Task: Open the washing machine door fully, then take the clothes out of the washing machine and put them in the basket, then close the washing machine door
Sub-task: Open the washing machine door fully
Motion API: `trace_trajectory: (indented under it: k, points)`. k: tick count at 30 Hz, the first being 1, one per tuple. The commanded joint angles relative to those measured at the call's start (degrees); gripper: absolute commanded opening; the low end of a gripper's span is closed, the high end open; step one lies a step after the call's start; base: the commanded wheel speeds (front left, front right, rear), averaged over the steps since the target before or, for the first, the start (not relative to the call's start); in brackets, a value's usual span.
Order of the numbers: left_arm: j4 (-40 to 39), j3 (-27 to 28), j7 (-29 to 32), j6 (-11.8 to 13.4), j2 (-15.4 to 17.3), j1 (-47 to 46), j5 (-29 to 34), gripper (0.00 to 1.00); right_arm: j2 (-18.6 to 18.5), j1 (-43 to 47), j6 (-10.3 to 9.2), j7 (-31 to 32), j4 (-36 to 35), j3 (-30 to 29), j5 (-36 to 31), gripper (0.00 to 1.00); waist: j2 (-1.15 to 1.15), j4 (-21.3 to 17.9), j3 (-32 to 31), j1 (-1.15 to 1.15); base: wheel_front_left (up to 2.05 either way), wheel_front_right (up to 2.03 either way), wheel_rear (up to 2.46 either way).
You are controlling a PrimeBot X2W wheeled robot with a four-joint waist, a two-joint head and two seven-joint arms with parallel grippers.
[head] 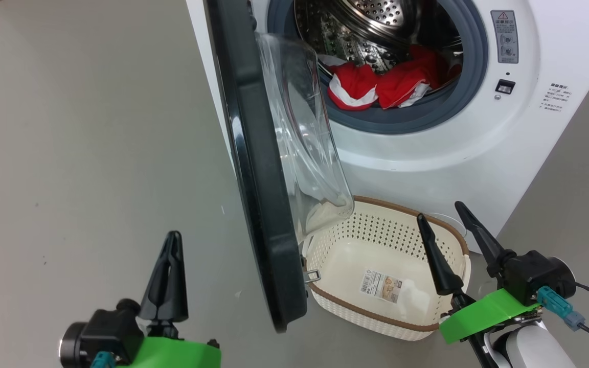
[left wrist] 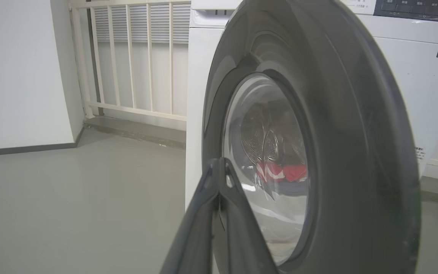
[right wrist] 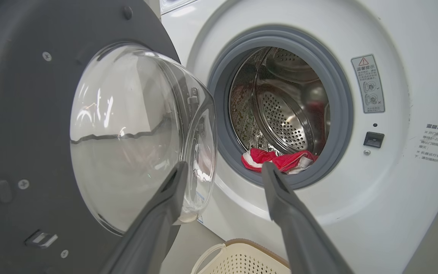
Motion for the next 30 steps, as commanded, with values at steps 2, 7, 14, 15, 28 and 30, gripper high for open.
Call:
trace_trajectory:
  k: [2,7,14,15,28,30]
  points:
    - [-2.71,2.15,-0.29,0.21,0.78,-2.74,0.91,0.0,0.2,-0.62,0.03,-0.37,-1.41,1.19,0.72,1.0,0.0,-0.02,0.11,0.0,0.0,0.0,0.0]
    - [-6.06,2.21,-0.29,-0.28,0.78,-5.5,2.06,0.0,0.2,-1.03,0.03,-0.37,-1.0,1.55,0.9,1.0,0.0,-0.2,0.33,0.0,0.0,0.0,0.0]
    - [-13.81,-0.19,-0.29,-0.26,0.78,-8.78,1.62,0.0,0.2,-1.61,0.03,-0.37,-0.66,2.58,1.79,1.0,0.0,-1.03,0.42,0.0,0.0,0.0,0.0]
    - [-14.97,-0.95,-0.29,-0.38,0.78,-8.97,1.19,0.0,0.2,-1.66,0.03,-0.37,-0.58,3.08,2.55,1.0,0.0,-1.18,0.47,0.0,0.0,0.0,0.0]
    - [-21.8,-14.76,6.03,-1.48,0.78,-9.4,-2.18,0.0,0.2,-2.64,0.03,-0.37,0.23,4.93,3.67,1.0,0.0,-2.45,1.41,0.0,0.0,0.0,0.0]
    - [-21.04,-16.63,8.12,-1.38,0.78,-9.32,-2.36,0.0,0.2,-2.72,0.03,-0.37,0.33,4.95,3.65,1.0,0.0,-2.55,1.52,0.0,0.0,0.0,0.0]
